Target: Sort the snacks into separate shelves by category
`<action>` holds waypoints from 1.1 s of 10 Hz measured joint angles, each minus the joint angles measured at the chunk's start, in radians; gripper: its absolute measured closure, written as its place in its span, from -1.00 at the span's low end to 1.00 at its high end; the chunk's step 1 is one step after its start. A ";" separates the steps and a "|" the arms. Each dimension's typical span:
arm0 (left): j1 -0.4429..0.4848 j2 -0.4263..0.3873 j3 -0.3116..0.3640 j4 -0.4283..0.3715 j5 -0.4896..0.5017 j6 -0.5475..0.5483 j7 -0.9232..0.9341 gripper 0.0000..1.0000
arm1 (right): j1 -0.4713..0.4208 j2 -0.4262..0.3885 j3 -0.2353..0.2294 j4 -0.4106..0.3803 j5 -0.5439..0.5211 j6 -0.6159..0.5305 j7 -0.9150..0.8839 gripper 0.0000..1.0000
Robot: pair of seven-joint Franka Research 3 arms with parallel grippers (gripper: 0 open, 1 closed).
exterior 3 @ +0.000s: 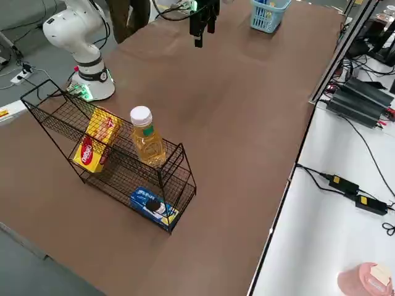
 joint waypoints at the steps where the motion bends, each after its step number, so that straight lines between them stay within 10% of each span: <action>1: 0.009 -0.004 0.000 -0.013 0.000 0.012 0.000 -0.95 | 0.000 0.000 -0.004 0.000 0.000 0.000 -0.001 -1.00; 11: 0.009 0.031 -0.007 -0.067 0.000 0.125 0.000 -0.90 | 0.004 0.001 0.000 -0.004 0.000 -0.008 -0.002 -1.00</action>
